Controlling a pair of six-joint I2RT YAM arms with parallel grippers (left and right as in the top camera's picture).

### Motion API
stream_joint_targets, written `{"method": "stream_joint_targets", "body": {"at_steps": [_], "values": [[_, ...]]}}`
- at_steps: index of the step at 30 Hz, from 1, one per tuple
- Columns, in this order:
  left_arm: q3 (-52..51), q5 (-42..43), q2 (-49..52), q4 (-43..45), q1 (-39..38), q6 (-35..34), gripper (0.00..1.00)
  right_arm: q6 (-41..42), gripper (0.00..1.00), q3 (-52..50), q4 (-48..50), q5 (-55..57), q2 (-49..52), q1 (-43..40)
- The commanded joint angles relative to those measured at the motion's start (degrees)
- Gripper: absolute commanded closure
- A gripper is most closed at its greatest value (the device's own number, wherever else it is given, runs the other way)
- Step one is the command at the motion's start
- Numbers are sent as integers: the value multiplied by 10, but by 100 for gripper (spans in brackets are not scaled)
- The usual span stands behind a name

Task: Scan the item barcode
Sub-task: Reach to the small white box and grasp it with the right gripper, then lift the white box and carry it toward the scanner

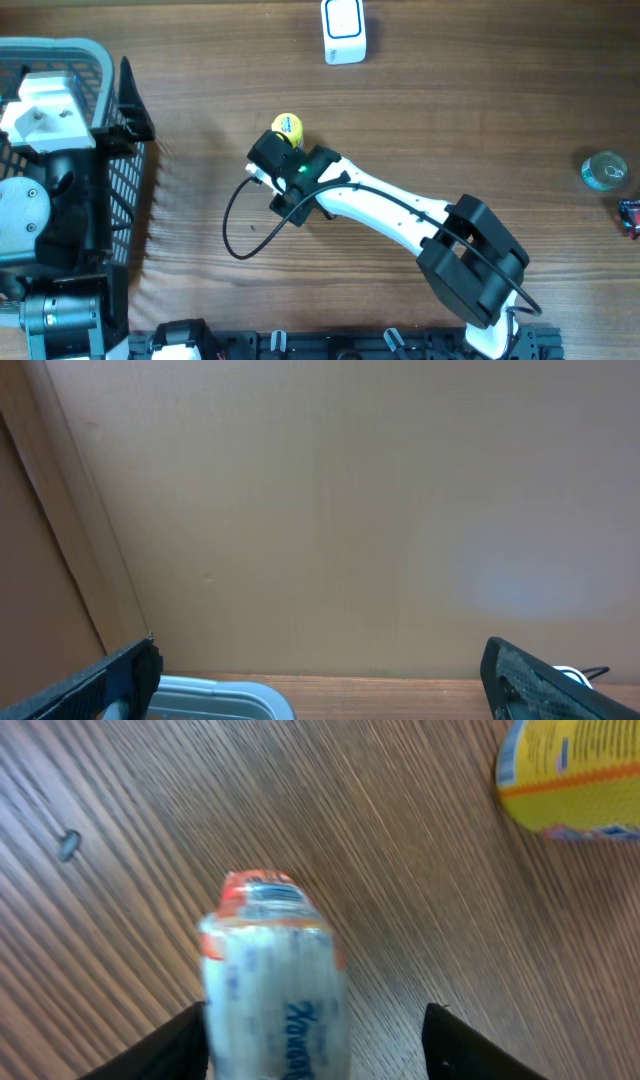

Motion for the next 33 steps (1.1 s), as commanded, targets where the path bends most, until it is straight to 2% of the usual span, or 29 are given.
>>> {"method": "stream_joint_targets", "body": {"at_steps": [1, 2, 6, 7, 9, 10, 11, 12, 19, 21, 24, 26, 27, 29, 33], "values": [[-1, 9, -4, 0, 2, -5, 0, 0, 48, -2, 3, -39, 5, -1], [-1, 9, -4, 0, 2, -5, 0, 0, 56, -2, -4, -39, 5, -1], [-1, 9, -4, 0, 2, -5, 0, -46, 66, -2, -90, -37, 5, -1], [-1, 9, -4, 0, 2, -5, 0, -60, 72, -2, -121, -37, 5, -1], [-1, 9, -4, 0, 2, -5, 0, -60, 76, -2, -159, -16, 5, -1], [-1, 9, -4, 0, 2, -5, 0, -45, 69, -2, -162, 5, 5, -1], [-1, 9, -4, 0, 2, -5, 0, -44, 24, -2, -155, 6, 5, -1], [-1, 9, -4, 0, 2, -5, 0, -40, 2, -2, -146, 7, 5, -1], [-1, 9, -4, 0, 2, -5, 0, -44, 1, -2, -28, -20, 5, -1], [-1, 9, -4, 0, 2, -5, 0, -45, 20, -2, -6, -40, 5, -1], [-1, 9, -4, 0, 2, -5, 0, -46, 58, -2, 1, -63, 5, -1], [-1, 9, -4, 0, 2, -5, 0, -46, 78, -2, 7, -88, 5, -1], [-1, 9, -4, 0, 2, -5, 0, -45, 81, -2, 7, -92, 5, -1], [-1, 9, -4, 0, 2, -5, 0, -45, 95, -2, 11, -91, 5, -1], [-1, 9, -4, 0, 2, -5, 0, -45, 96, -2, 37, -91, 5, -1]]}}
